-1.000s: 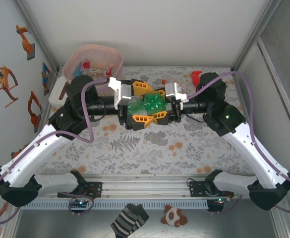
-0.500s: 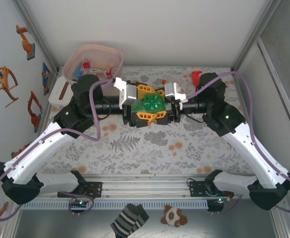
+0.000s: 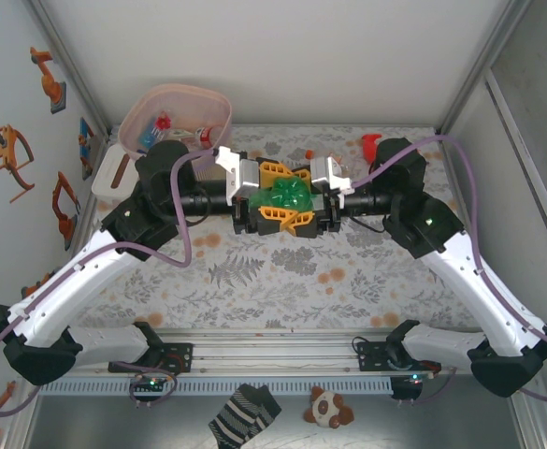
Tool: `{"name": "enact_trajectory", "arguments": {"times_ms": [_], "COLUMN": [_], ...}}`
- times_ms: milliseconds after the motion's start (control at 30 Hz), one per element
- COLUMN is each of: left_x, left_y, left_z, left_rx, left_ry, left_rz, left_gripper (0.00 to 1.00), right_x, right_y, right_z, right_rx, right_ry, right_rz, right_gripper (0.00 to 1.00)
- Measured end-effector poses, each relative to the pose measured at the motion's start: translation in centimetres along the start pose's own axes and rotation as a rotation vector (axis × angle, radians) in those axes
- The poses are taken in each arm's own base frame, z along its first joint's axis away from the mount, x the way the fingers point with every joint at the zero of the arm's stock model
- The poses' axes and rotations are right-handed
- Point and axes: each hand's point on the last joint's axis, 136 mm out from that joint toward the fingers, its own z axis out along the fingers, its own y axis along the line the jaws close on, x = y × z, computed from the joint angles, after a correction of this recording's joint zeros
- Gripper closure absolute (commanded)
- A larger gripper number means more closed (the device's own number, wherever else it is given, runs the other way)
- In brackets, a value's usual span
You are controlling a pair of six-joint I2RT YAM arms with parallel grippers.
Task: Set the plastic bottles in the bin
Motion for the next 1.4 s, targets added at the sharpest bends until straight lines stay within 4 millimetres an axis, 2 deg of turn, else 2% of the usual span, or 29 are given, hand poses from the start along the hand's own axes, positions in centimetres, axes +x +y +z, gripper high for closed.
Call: {"name": "enact_trajectory", "arguments": {"times_ms": [333, 500, 700, 867, 1000, 1233, 1400], "left_x": [0.9, 1.5, 1.2, 0.6, 1.1, 3.0, 4.8], "left_y": [1.7, 4.0, 11.3, 15.1, 18.5, 23.0, 25.3], "left_z": [-0.3, -1.4, -6.3, -10.3, -13.9, -18.8, -21.6], "left_rx": [-0.111, -0.224, -0.551, -0.729, -0.871, -1.023, -1.076], "left_ry": [0.061, 0.107, 0.169, 0.190, 0.208, 0.224, 0.198], "left_rz": [-0.002, -0.008, -0.008, -0.017, -0.060, -0.174, -0.292], "left_gripper": [0.49, 0.51, 0.52, 0.53, 0.54, 0.56, 0.58], "right_x": [0.4, 0.4, 0.0, -0.1, 0.2, 0.7, 0.8], "right_y": [-0.9, -1.7, -0.5, -0.4, -0.4, -0.3, -0.3], "right_z": [-1.2, -2.2, -3.2, -3.4, -3.3, -3.2, -3.3], "right_rx": [0.135, 0.230, 0.236, 0.239, 0.238, 0.237, 0.243], "right_ry": [0.042, 0.066, 0.063, 0.063, 0.067, 0.073, 0.074], "right_rz": [-0.002, -0.009, -0.014, -0.012, 0.001, 0.024, 0.027], "right_gripper": [0.32, 0.32, 0.32, 0.33, 0.33, 0.33, 0.33]}}
